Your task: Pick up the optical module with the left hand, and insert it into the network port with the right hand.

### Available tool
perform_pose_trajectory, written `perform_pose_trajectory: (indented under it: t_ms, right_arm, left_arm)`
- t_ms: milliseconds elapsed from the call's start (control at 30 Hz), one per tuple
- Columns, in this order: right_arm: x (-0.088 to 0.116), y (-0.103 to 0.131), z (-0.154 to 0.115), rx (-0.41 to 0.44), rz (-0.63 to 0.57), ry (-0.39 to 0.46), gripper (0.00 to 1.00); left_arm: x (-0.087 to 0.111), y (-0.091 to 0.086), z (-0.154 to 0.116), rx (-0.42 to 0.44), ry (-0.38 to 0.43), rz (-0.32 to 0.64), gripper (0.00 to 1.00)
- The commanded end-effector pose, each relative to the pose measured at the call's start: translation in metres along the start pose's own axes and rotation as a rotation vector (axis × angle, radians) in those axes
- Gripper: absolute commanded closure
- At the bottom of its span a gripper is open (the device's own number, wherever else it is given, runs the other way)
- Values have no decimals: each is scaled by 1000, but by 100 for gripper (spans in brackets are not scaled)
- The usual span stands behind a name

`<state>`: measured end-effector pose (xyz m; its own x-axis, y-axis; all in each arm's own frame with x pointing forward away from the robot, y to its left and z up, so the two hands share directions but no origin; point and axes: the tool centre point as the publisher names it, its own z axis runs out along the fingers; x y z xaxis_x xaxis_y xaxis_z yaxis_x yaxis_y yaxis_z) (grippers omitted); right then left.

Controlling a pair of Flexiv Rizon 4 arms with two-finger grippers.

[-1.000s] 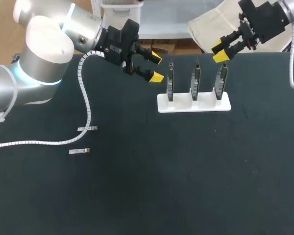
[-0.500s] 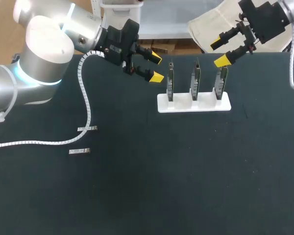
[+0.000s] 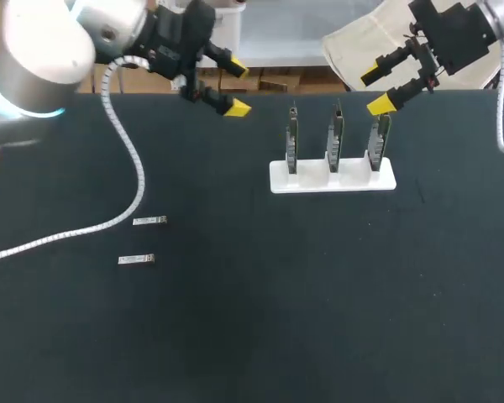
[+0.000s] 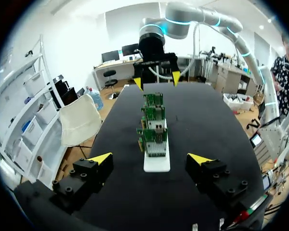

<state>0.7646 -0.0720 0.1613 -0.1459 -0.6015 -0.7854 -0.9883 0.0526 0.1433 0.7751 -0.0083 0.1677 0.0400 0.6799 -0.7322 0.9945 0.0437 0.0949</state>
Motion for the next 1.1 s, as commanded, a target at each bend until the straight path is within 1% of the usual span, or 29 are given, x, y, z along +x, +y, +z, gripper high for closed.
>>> perform_pose_trajectory:
  t_ms: [33,67,100,167,200,267,300,367,467,567,600,633,700,733,1100]
  right_arm:
    - [0,2,0,4,0,0,0]
    - [0,2,0,4,0,0,0]
    - [0,2,0,4,0,0,0]
    - [0,2,0,4,0,0,0]
    - [0,2,0,4,0,0,0]
    - [0,2,0,4,0,0,0]
    - [0,2,0,4,0,0,0]
    - [0,2,0,4,0,0,0]
    - [0,2,0,4,0,0,0]
    - [0,2,0,4,0,0,0]
    - [0,2,0,4,0,0,0]
    - [0,2,0,4,0,0,0]
    - [0,2,0,4,0,0,0]
    - [0,2,0,4,0,0,0]
    - [0,2,0,4,0,0,0]
  left_arm:
    - [11,-31,-47,-68,166,7,0]
    - [18,-35,-53,-75,214,-15,0]
    - [25,-39,-58,-86,241,-37,0]
    - [38,-47,-70,-115,246,-84,0]
    - [45,-51,-76,-126,272,-102,0]
    - [56,-60,-85,-137,297,-124,0]
    - [62,-65,-89,-143,328,-137,0]
    - [73,-73,-99,-149,374,-145,0]
    - [87,-87,-110,-157,404,-172,0]
    - [107,-99,-116,-123,485,-200,0]
    - [113,-102,-118,-129,503,-216,0]
    - [117,-106,-121,-150,455,-236,0]
    - [122,-110,-125,-180,404,-266,0]
    - [122,-110,-125,-196,345,-273,0]
    - [122,-110,-125,-196,345,-273,0]
